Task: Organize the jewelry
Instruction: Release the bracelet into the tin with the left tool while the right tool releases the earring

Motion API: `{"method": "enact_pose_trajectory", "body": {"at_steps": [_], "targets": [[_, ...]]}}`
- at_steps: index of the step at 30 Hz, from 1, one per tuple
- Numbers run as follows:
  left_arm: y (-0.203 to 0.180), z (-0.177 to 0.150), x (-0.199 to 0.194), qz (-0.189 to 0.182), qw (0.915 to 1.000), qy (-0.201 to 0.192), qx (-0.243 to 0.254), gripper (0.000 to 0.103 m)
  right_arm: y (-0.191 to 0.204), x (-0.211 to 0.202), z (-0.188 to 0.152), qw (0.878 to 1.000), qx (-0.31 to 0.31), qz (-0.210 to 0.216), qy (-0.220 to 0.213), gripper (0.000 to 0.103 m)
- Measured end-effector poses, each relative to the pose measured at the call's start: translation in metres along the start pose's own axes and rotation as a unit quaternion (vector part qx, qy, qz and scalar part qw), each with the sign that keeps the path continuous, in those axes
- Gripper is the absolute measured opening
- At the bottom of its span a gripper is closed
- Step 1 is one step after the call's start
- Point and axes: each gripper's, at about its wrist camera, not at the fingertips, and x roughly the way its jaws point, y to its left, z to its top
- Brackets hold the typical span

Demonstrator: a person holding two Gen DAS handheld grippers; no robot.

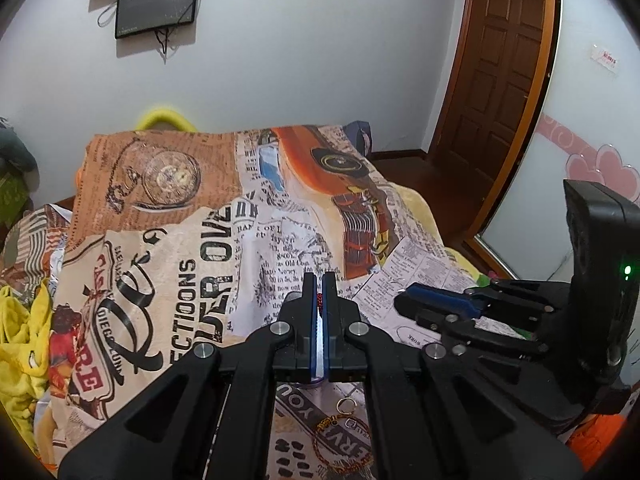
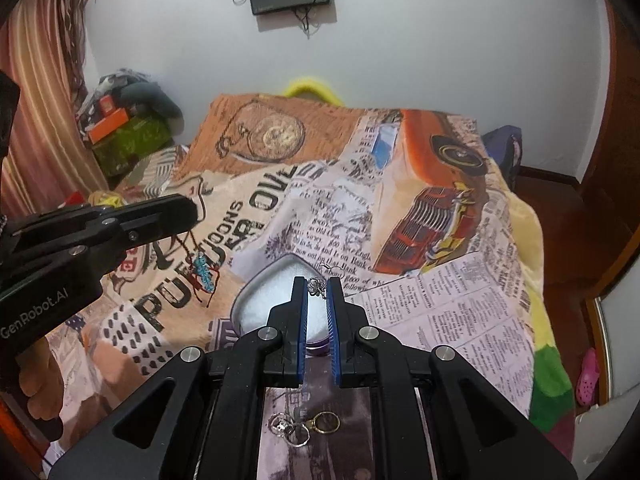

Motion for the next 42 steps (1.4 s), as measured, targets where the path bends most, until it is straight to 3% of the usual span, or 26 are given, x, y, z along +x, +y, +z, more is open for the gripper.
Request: {"method": "enact_pose_trajectory", "body": {"at_steps": [20,36,42], "targets": [[0.021,-0.031,0.075,-0.006,0.9956,0.094,-0.002,0.000,0.000,0.059,-0.013,0.996,-0.023,0.007,0.083,0.008],[0.023,-0.040,0.066,-0.001,0.9944,0.106,0.003,0.002,0.009,0.073,-0.010,0.991,-0.053,0.013,0.121,0.009],[0.026,-0.039,0.053,0.009,0.9945,0.104,-0.006,0.008,0.013,0.061,-0.006,0.991,-0.056,0.007,0.117,0.013]]}}
